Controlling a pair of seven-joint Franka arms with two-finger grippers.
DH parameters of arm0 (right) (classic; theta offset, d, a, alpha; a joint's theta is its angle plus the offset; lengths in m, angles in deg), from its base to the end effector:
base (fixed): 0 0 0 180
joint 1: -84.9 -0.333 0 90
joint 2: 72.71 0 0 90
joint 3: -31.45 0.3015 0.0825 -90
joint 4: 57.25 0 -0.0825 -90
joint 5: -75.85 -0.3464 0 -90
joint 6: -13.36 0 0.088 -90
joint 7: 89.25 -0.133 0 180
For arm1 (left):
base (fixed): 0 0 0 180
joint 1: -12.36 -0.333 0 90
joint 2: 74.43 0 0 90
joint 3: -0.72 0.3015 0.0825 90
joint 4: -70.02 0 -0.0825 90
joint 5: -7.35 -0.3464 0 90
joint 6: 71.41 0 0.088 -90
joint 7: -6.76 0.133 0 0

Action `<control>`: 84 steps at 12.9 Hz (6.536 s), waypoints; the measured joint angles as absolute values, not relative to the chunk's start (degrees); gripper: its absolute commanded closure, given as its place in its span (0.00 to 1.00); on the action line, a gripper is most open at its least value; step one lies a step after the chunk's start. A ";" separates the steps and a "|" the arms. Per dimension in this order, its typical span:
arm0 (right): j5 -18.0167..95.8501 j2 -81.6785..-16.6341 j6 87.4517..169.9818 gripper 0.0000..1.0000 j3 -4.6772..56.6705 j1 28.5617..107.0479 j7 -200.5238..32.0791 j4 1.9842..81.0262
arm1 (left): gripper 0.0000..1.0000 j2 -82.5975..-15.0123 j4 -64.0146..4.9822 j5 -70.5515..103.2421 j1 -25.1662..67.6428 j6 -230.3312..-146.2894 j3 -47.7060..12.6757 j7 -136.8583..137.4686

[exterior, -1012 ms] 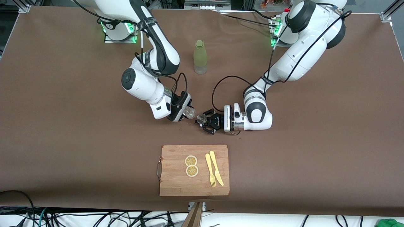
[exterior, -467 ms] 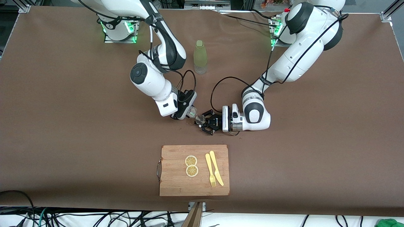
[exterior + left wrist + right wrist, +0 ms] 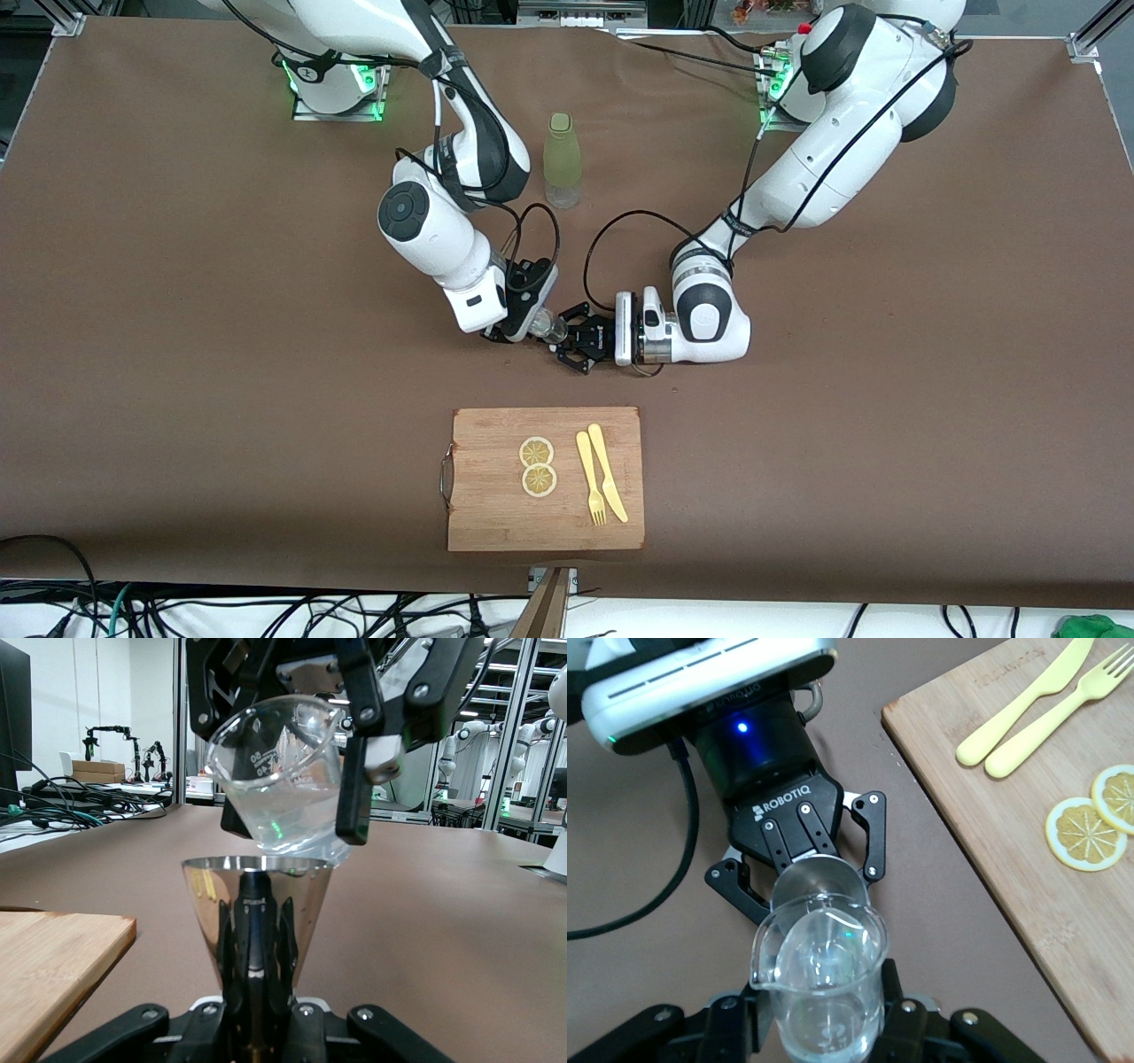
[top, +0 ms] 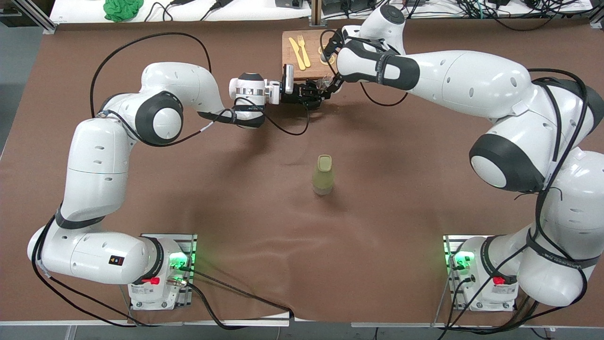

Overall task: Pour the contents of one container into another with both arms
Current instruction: 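Tilt the beaker with the right gripper, pouring into the held jigger, then carry the beaker back with the right gripper while the left gripper returns the jigger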

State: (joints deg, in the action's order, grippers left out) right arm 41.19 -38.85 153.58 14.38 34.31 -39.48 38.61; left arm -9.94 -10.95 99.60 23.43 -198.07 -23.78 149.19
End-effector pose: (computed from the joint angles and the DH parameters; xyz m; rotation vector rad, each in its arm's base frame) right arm 0.5390 0.3973 0.2800 -2.4572 -1.4955 -0.3767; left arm 0.5618 -0.3965 0.0932 1.3490 -1.2333 1.0960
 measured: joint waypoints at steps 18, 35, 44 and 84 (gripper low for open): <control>57.05 -37.76 153.58 0.80 14.07 33.01 -43.55 36.28 | 1.00 -9.92 -10.68 99.60 23.43 -199.08 -23.78 149.19; 65.92 -35.85 153.30 0.80 13.66 32.26 -43.78 33.09 | 1.00 -9.92 -10.57 99.60 23.43 -199.92 -23.78 149.19; 62.20 -35.69 153.28 0.80 12.93 32.91 -44.29 32.27 | 1.00 -9.92 -10.55 99.60 23.43 -200.05 -23.79 149.19; 21.95 -38.22 118.40 0.79 24.97 95.17 51.42 54.80 | 1.00 -19.58 -21.00 86.76 3.36 -147.15 14.12 146.63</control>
